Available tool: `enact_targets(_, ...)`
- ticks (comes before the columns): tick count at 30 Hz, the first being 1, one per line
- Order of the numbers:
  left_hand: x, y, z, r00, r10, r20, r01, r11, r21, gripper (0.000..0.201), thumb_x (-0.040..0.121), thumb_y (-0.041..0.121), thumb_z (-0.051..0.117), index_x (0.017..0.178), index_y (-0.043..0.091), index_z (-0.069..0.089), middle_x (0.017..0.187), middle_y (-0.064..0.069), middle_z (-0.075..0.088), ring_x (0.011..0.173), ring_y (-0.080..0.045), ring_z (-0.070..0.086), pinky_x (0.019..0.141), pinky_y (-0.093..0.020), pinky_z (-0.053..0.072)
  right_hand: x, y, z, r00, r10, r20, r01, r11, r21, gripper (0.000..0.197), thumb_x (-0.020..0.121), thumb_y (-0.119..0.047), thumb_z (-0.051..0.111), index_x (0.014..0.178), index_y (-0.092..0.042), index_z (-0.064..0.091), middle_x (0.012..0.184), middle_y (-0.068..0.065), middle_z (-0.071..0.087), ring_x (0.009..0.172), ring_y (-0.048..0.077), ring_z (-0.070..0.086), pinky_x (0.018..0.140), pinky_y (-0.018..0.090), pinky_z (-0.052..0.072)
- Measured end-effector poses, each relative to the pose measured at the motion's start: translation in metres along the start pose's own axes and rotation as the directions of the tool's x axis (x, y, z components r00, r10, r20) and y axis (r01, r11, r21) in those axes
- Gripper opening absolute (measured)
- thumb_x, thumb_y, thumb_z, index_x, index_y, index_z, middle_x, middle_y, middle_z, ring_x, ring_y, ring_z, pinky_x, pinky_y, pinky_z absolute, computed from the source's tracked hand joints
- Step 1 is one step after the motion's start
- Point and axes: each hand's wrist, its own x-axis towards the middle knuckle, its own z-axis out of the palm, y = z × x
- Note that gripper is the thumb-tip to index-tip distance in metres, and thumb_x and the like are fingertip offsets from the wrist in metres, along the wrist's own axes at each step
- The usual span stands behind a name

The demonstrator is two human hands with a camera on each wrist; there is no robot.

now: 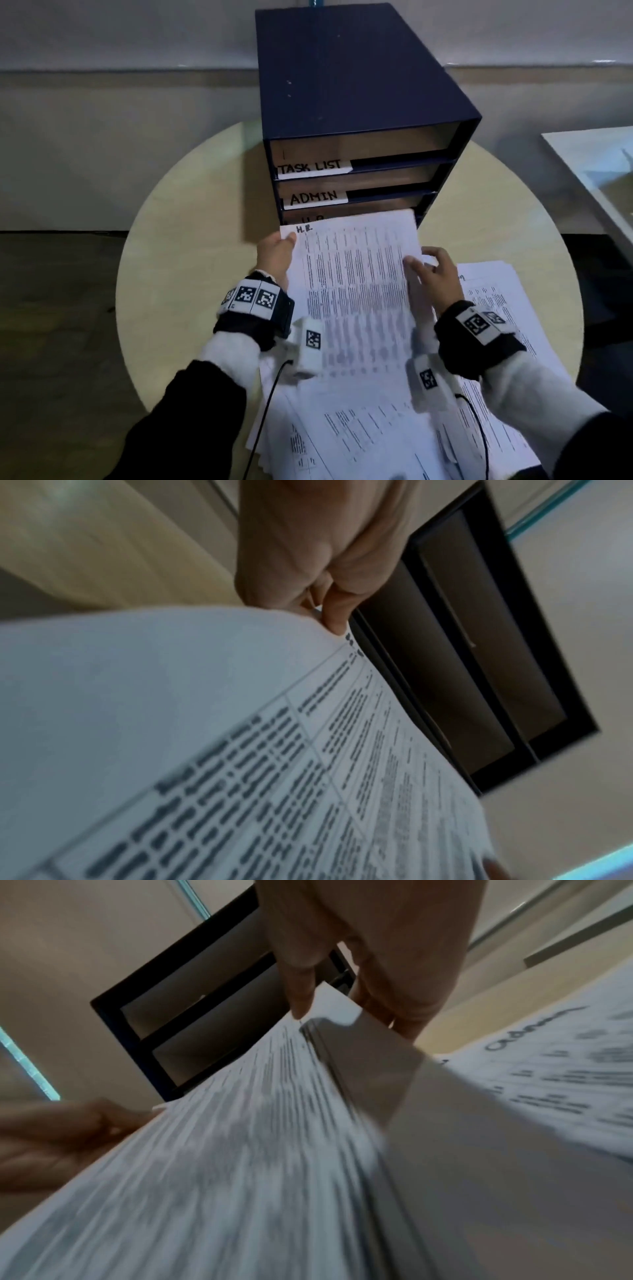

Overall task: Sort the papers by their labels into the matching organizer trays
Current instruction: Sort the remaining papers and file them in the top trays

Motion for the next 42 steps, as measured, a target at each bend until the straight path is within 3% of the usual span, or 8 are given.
enact_targets(4,0.029,0.000,-0.001,0.996,-0.089,0.021,0.090,0.994,-0.069,0.045,0.094,0.020,0.051,0.132,-0.003,0.045,0.114,-0.012,0.055,0.106,-0.027,0.056,0.098,-0.039,0.045,-0.006,0.014,-0.006,0.996,-0.083,-0.024,0.078,0.986,-0.149,0.025,0.091,0.001,0.049,0.067,-0.003,0.047,0.057,0.008,0.041,0.042,0.005,0.034,0.044,0.016,0.034)
enact_targets(7,0.021,0.003,-0.001,0.995,-0.090,0.032,0.092,0.994,-0.056,0.018,0.094,0.014,0.053,0.095,-0.002,0.060,0.090,-0.014,0.063,0.073,-0.023,0.060,0.068,-0.029,0.055,0.008,0.024,-0.012,0.994,-0.034,-0.100,0.028,0.997,-0.069,0.029,0.091,0.004,0.048,0.064,-0.006,0.054,0.048,0.004,0.042,0.033,0.000,0.035,0.043,0.009,0.031)
enact_targets(11,-0.003,-0.008,0.003,0.981,-0.077,0.178,0.069,0.996,0.054,0.037,0.094,0.004,0.051,0.127,-0.012,0.047,0.081,-0.016,0.065,0.048,-0.008,0.057,0.046,-0.019,0.048,0.041,0.031,-0.013,0.993,0.028,-0.118,-0.035,0.998,-0.055,0.045,0.091,-0.006,0.052,0.049,-0.022,0.056,0.033,-0.015,0.046,0.034,-0.002,0.042,0.053,0.024,0.031)
enact_targets(17,-0.012,-0.038,0.001,0.912,-0.157,0.378,0.119,0.985,0.123,0.030,0.090,0.006,0.056,0.120,0.003,0.058,0.129,-0.015,0.059,0.120,-0.030,0.054,0.108,-0.050,0.037,0.071,0.002,-0.003,0.976,0.036,-0.213,-0.033,0.999,0.017,0.035,0.088,-0.004,0.050,0.055,-0.015,0.046,0.026,-0.010,0.038,0.027,0.002,0.032,0.045,0.019,0.031)
enact_targets(26,-0.018,-0.049,-0.007,0.867,-0.158,0.473,0.048,0.971,0.236,0.032,0.092,0.007,0.053,0.124,0.003,0.054,0.122,-0.014,0.063,0.110,-0.031,0.061,0.079,-0.036,0.055,0.058,0.018,-0.018,0.991,0.063,-0.120,-0.045,0.989,0.143,0.036,0.092,-0.002,0.046,0.058,-0.015,0.043,0.031,-0.012,0.030,0.030,0.002,0.026,0.036,0.010,0.022)
enact_targets(35,0.030,-0.019,0.005,0.996,0.017,0.088,-0.033,0.982,0.186,0.028,0.088,0.027,0.055,0.114,0.020,0.061,0.115,-0.004,0.066,0.109,-0.030,0.062,0.094,-0.050,0.049,0.060,-0.033,0.009,0.999,0.004,-0.044,0.009,0.959,0.282,0.029,0.091,-0.003,0.050,0.064,-0.014,0.049,0.037,-0.014,0.042,0.035,-0.003,0.037,0.039,0.007,0.034)
enact_targets(38,0.032,-0.005,0.018,0.999,0.036,0.002,-0.036,0.983,0.180,0.043,0.090,0.026,0.056,0.127,0.005,0.052,0.132,-0.019,0.054,0.121,-0.040,0.050,0.104,-0.050,0.041,0.056,-0.030,0.002,0.994,0.064,0.084,-0.077,0.984,0.161,0.022,0.090,-0.002,0.052,0.072,-0.014,0.055,0.049,-0.007,0.054,0.040,0.006,0.046,0.038,0.011,0.033)
enact_targets(42,0.038,-0.008,0.026,0.997,0.066,-0.030,-0.059,0.981,0.182,0.020,0.087,0.031,0.057,0.079,0.013,0.059,0.084,-0.008,0.063,0.081,-0.028,0.059,0.084,-0.039,0.049,0.046,-0.011,-0.007,0.977,0.144,0.154,-0.174,0.963,0.203,0.017,0.091,0.003,0.049,0.081,-0.009,0.057,0.065,0.010,0.052,0.032,0.009,0.039,0.034,0.013,0.031)
